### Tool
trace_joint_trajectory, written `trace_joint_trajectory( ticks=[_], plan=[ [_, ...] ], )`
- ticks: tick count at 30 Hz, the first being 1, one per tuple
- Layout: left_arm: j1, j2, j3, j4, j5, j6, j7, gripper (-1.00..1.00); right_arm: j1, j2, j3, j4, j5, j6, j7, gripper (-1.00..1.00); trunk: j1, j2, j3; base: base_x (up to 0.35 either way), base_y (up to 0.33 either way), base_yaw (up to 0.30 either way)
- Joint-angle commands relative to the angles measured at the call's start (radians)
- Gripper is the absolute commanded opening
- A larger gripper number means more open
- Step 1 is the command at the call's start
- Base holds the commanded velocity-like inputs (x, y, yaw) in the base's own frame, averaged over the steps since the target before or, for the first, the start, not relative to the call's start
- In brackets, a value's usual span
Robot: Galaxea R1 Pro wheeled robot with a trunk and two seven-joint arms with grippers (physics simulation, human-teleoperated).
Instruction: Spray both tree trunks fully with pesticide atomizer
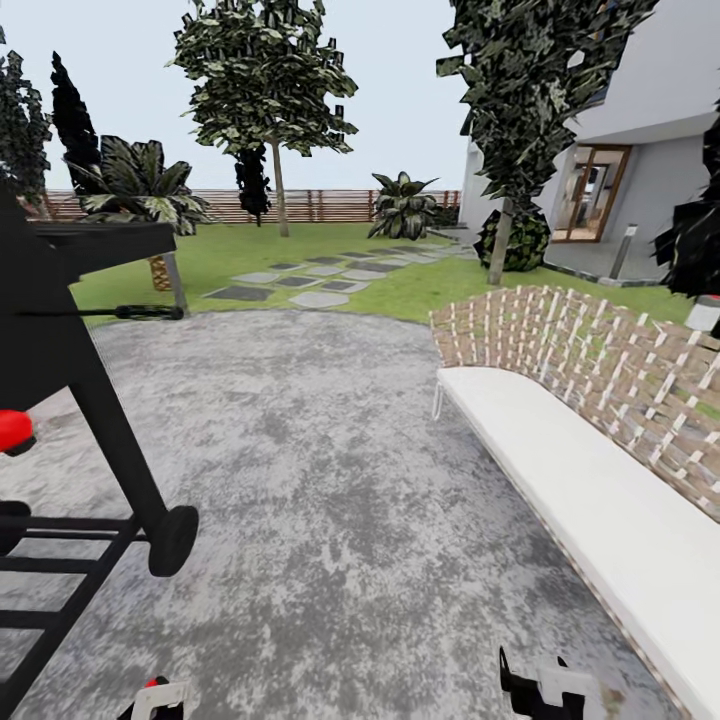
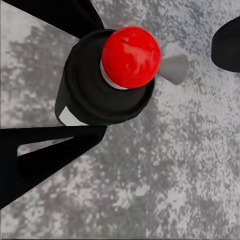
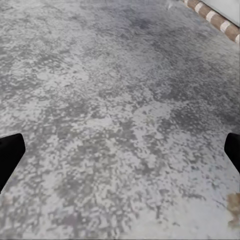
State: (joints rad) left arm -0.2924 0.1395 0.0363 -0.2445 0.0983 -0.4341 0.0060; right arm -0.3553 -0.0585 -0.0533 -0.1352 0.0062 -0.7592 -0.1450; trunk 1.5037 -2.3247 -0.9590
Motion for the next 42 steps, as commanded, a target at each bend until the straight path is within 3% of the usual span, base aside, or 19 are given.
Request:
trace_joint_trajectory(
  ticks=[1, 16, 31, 42],
  plan=[
    [-0.001, 0.0, -0.002, 0.001, 0.009, -0.003, -0.001, -1.0, -0.001, 0.0, -0.005, 0.0, 0.001, -0.003, 0.002, 1.0, 0.0, 0.0, -0.001, 0.341, -0.093, 0.004],
    [-0.001, 0.0, -0.001, 0.001, 0.009, -0.003, -0.001, -1.0, -0.001, 0.0, -0.005, 0.0, 0.0, -0.003, 0.002, 1.0, 0.0, 0.0, -0.001, 0.341, -0.09, 0.006],
    [-0.001, 0.0, -0.001, 0.001, 0.009, -0.003, -0.001, -1.0, -0.001, 0.001, -0.005, 0.0, 0.001, -0.003, 0.002, 1.0, 0.0, 0.0, 0.001, 0.341, -0.087, 0.248],
    [-0.001, 0.0, -0.001, 0.001, 0.009, -0.003, -0.001, -1.0, -0.001, 0.0, -0.005, 0.0, 0.0, -0.003, 0.002, 1.0, 0.0, 0.0, 0.002, 0.341, -0.09, 0.029]
  ],
)
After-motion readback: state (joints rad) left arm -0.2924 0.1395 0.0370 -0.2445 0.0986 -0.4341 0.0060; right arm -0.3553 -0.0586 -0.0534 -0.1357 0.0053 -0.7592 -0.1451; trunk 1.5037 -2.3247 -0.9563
